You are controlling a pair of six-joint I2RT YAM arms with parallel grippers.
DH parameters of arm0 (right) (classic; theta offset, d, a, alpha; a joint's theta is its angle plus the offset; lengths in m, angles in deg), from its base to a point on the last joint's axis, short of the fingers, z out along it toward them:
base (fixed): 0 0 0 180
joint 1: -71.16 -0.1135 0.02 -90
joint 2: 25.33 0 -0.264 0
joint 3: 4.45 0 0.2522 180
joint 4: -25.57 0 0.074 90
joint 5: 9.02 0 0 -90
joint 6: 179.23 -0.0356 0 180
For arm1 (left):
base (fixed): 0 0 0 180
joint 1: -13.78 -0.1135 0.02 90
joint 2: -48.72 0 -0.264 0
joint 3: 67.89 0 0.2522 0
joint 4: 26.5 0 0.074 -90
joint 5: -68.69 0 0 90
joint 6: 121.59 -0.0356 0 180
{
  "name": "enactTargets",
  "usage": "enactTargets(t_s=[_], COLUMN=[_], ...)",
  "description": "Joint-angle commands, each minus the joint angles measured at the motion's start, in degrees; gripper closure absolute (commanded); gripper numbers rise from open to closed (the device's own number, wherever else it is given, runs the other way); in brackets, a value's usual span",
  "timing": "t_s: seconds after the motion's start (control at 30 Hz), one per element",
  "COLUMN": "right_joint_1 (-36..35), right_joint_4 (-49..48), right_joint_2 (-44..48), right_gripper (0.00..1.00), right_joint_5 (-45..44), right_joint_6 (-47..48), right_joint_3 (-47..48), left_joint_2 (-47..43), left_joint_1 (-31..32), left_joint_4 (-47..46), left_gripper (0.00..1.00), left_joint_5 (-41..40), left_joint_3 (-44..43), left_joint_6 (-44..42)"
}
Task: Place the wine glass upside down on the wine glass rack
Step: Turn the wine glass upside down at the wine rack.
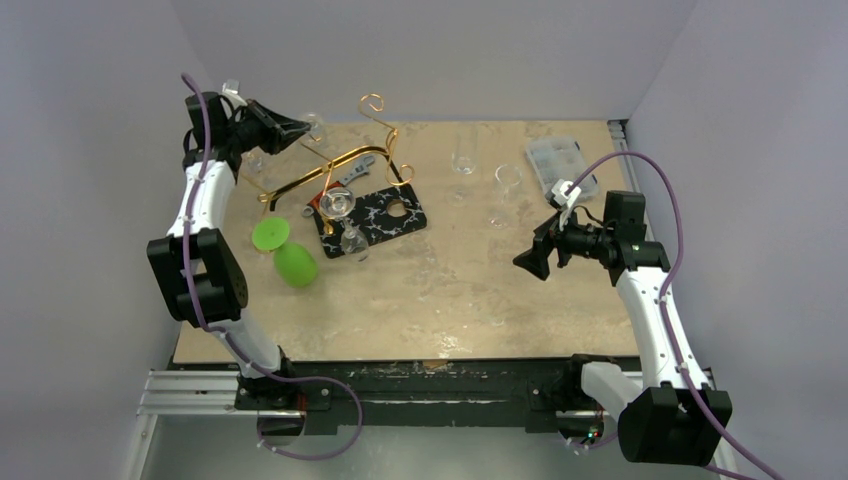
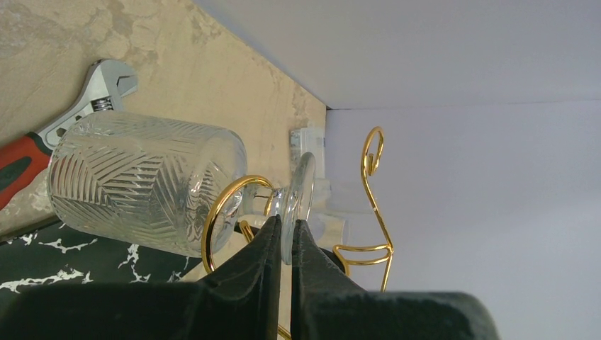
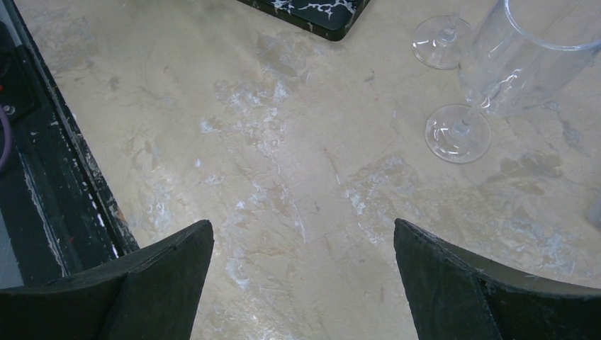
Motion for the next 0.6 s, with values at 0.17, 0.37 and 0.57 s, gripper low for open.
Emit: enactTargets(t_s=[0.17, 0.37, 0.57], right_joint_1=[0.1, 0.1, 0.1], right_joint_4=[0.4, 0.4, 0.4], right_joint_2=[0.8, 0.9, 0.9], right_gripper=[0.04, 0.04, 0.04], right_joint_5=[0.4, 0.4, 0.4], right_joint_6=[1.1, 1.1, 1.2], right_joint_3=[1.5, 1.5, 1.5], left_joint_2=[-2.4, -2.0, -1.5], left_joint_1=[0.6, 1.3, 1.4], left_joint_4=[-4.7, -3.4, -2.5], left_gripper=[1.00, 1.00, 1.00], left_joint_5=[2.7, 3.5, 3.6], left_joint_3=[0.2, 0.1, -0.7], left_joint_6=[0.2, -0.5, -0.6])
